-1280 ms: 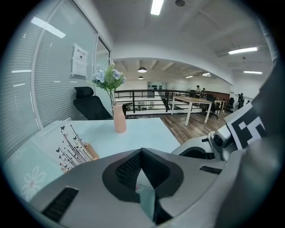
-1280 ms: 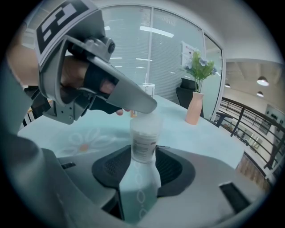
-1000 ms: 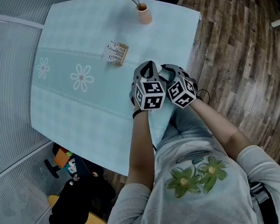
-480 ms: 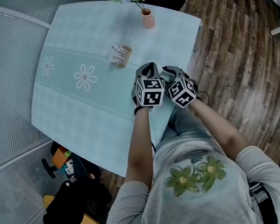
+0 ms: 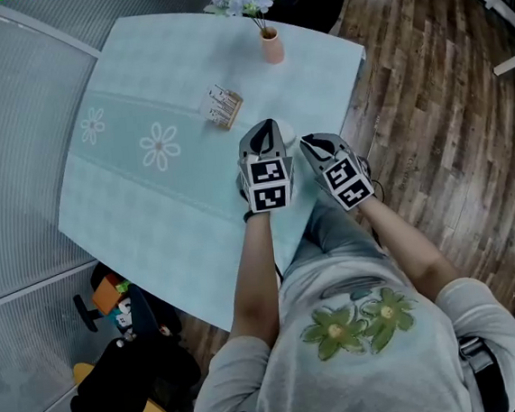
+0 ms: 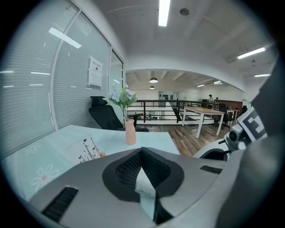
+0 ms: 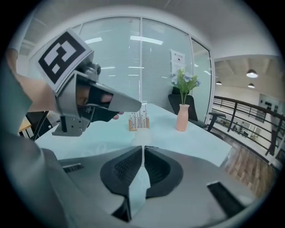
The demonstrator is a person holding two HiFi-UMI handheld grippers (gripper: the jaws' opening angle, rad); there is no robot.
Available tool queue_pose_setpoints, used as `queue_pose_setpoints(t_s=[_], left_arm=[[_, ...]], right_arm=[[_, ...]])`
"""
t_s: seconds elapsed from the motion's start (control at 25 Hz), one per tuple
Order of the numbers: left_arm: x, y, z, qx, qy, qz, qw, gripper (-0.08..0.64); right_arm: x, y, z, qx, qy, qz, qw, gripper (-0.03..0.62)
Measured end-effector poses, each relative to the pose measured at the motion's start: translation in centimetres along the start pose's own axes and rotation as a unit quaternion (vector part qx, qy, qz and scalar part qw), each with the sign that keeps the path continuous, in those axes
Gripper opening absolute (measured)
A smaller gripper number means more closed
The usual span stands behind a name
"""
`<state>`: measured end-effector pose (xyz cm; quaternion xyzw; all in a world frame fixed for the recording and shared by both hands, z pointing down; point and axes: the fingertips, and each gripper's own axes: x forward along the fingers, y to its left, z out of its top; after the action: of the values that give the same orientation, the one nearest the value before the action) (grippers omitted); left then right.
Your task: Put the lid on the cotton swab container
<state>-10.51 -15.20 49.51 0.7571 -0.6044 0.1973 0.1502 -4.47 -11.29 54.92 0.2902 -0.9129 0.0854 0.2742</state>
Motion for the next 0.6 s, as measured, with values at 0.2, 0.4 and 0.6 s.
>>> queue_pose_setpoints(t_s=[0.2, 0.4, 0.6], left_arm=[[-2.9, -0.4, 1.1, -0.015, -0.030, 0.002, 0.9995, 0.000], [-5.3, -1.1, 0.8, -0.012, -0.024, 0.002, 0.9996, 0.000], [-7.7, -2.1, 0.5, -0.008, -0.024, -0.002, 0.9997, 0.000]], right_arm=[[-2.2, 0.8, 2.1, 0.014, -0.039, 0.010, 0.999, 0.006], [-4.8, 2.2, 5.1, 0.017, -0.086, 0.022, 0.996, 0.005], [-6.9, 3.2, 6.9, 0.020, -0.115, 0.020, 0.993, 0.005]])
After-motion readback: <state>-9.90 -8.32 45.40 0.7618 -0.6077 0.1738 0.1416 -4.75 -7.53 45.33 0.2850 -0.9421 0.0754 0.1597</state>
